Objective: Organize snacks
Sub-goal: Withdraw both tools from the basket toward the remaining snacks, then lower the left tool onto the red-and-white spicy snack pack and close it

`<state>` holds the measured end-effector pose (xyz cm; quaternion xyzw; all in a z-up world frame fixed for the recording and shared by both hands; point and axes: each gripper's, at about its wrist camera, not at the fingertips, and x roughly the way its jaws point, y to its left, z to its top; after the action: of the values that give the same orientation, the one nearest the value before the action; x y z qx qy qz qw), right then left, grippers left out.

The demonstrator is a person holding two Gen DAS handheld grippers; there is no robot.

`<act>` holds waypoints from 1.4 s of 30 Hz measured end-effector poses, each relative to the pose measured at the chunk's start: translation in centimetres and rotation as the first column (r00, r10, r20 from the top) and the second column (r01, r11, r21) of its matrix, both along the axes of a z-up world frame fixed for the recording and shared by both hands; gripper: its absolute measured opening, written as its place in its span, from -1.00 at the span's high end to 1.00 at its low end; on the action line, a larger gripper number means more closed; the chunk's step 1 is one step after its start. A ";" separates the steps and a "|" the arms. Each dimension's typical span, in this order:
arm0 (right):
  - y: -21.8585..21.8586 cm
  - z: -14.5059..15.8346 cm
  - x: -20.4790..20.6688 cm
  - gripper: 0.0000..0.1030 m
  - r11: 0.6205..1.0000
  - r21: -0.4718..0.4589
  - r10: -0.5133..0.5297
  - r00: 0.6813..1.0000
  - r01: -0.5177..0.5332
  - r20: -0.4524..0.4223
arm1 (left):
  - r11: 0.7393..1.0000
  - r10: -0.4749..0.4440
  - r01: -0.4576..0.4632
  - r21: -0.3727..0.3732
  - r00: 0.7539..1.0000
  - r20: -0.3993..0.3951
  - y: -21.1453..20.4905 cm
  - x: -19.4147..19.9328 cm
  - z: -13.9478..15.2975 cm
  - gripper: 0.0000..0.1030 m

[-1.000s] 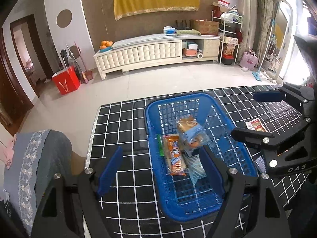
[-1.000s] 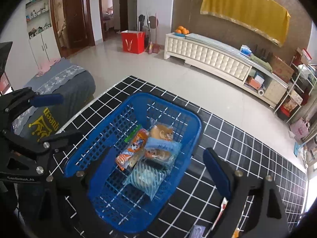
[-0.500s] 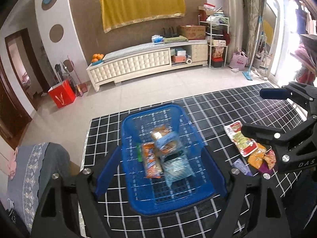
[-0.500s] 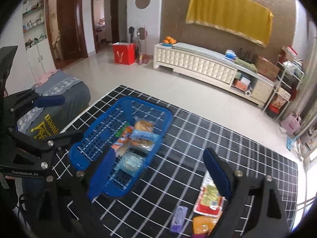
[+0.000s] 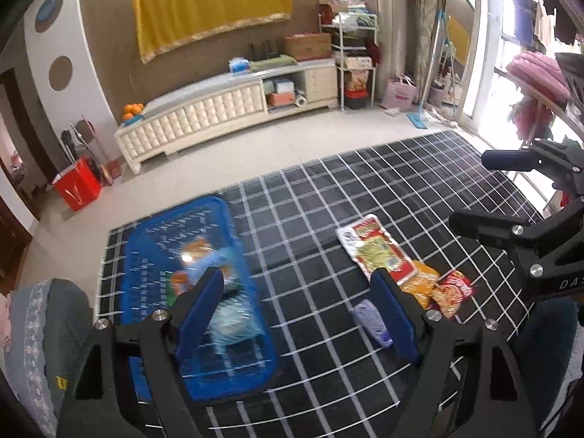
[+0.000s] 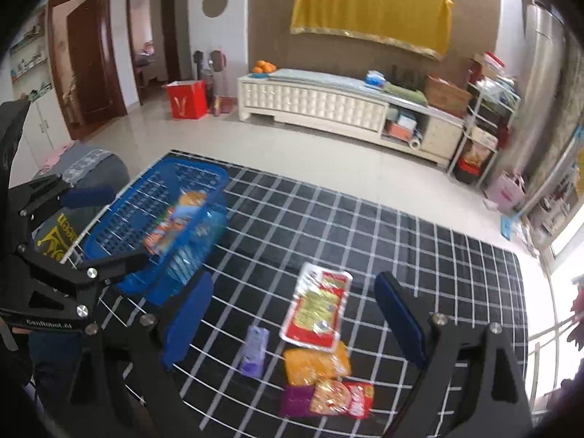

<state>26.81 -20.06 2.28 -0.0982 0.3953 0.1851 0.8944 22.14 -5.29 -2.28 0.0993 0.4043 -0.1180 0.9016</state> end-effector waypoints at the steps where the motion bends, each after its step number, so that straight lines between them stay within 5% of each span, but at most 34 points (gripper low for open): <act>1: -0.5 -0.3 -0.2 -0.80 1.000 -0.002 -0.006 1.000 0.006 -0.005 | 1.000 -0.004 0.004 -0.003 1.000 -0.013 -0.7 0.2 -0.5 -0.58; 17: -8.4 -8.3 2.1 -0.80 0.993 0.020 -0.113 0.978 0.119 -0.177 | 0.998 -0.038 0.026 -0.053 0.969 -0.246 -8.5 4.8 -9.0 -0.58; 24: -11.0 -10.7 3.2 -0.80 0.984 0.014 -0.170 0.962 0.177 -0.214 | 0.997 0.016 -0.035 -0.067 0.964 -0.264 -9.7 7.3 -11.3 -0.70; 36: -14.0 -13.6 5.0 -0.80 0.967 0.038 -0.233 0.939 0.251 -0.252 | 0.999 -0.020 0.005 -0.044 0.937 -0.348 -13.2 10.1 -15.1 -0.70; 42: -15.8 -15.2 5.5 -0.80 0.955 0.066 -0.260 0.924 0.289 -0.279 | 0.998 -0.011 -0.010 -0.060 0.941 -0.339 -13.4 11.3 -16.2 -0.99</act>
<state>32.32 -35.84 -12.88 0.0318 0.5119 0.0900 0.8537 33.41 -18.69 -18.47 0.0499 0.5497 -0.1457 0.8211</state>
